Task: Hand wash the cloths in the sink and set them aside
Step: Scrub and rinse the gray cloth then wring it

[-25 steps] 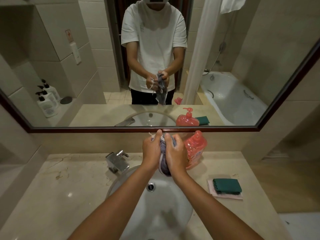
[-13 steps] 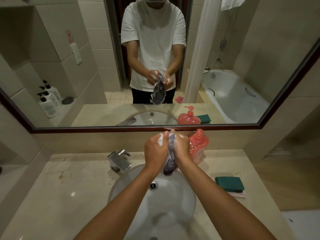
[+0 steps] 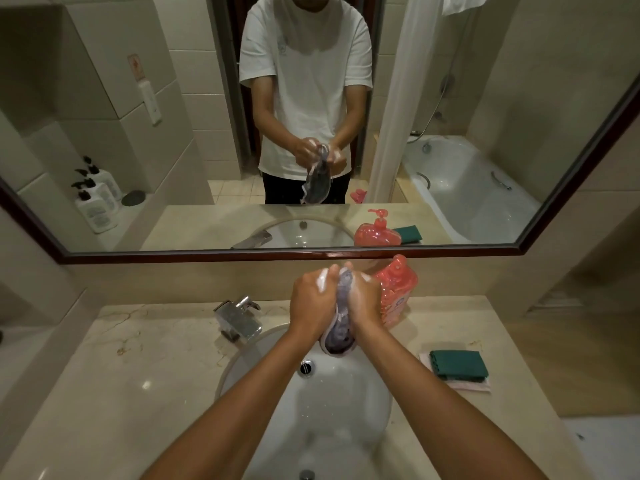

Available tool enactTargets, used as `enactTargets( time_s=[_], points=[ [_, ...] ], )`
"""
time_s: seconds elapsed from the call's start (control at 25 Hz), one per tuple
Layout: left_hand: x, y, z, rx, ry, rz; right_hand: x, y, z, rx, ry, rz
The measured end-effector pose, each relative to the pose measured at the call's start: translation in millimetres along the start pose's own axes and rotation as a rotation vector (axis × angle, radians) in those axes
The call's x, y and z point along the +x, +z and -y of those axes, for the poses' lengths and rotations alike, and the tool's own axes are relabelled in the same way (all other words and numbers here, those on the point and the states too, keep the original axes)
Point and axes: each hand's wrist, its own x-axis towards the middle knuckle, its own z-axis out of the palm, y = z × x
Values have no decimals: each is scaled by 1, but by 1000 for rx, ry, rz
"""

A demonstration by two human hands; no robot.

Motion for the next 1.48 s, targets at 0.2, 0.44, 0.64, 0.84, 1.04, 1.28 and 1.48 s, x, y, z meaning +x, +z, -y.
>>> enactTargets(
  time_s=[0.2, 0.44, 0.64, 0.84, 1.04, 1.28, 1.48],
  points=[
    [8, -5, 6, -215, -6, 62, 1, -6, 4, 480, 307, 383],
    [17, -17, 17, -491, -140, 57, 3, -20, -8, 516, 420, 479],
    [20, -23, 29, -260, -250, -70, -4, -17, -8, 578, 440, 385],
    [-3, -6, 24, -306, -433, -9, -15, -5, -9, 23, -27, -32],
    [-4, 5, 17, -166, -406, -123, -39, 3, -12, -221, -316, 20],
    [1, 0, 9, -246, -457, -157, -33, 12, -4, -271, -409, -56],
    [-5, 1, 2, 98, -290, -199, -11, 7, 12, -159, -134, 8]
  ],
)
